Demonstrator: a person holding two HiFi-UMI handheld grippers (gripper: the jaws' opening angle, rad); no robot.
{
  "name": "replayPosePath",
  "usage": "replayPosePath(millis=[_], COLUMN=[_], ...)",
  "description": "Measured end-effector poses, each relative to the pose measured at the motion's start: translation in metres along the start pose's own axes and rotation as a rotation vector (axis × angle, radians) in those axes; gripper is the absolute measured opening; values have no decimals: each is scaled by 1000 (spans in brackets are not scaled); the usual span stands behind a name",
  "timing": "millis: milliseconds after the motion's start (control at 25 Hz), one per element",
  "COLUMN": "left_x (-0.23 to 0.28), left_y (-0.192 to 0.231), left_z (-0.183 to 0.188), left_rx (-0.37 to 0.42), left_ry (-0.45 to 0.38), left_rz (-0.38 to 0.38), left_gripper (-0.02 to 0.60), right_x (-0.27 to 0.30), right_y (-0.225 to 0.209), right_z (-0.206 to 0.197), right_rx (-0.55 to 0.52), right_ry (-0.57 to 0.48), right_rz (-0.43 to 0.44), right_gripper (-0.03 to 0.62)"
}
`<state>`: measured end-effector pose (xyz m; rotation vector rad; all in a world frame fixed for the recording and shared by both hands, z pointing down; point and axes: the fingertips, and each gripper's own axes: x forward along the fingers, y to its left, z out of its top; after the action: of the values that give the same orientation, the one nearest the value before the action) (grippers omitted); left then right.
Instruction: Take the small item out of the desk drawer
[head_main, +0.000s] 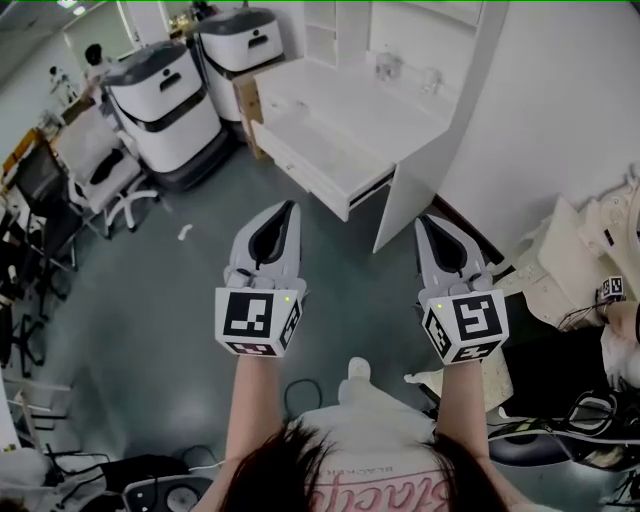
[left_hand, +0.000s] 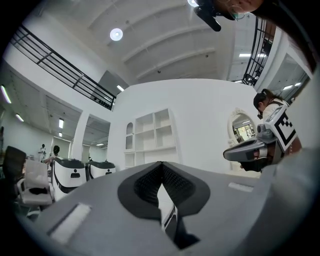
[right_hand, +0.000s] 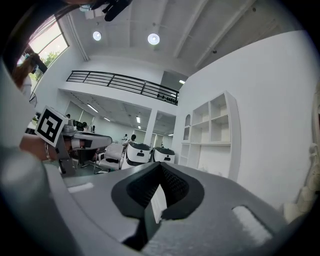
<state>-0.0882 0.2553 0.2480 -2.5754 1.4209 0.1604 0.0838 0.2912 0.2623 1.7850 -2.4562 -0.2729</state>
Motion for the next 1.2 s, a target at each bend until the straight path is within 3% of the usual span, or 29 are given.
replayPosePath(millis=[440, 840, 1200], left_x=[107, 132, 157], left_y=[-1, 15, 29], left_z=[-17, -31, -42], left_rx=[4, 18, 19], left_ry=[19, 57, 62], left_rz=[76, 138, 144], left_gripper=[14, 14, 14], right_x=[77, 109, 138], right_y=[-75, -105, -117], right_z=[-21, -38, -45], right_rx=[11, 49, 48], right_ry=[1, 16, 18], right_rz=[101, 118, 119], right_gripper=[2, 2, 2])
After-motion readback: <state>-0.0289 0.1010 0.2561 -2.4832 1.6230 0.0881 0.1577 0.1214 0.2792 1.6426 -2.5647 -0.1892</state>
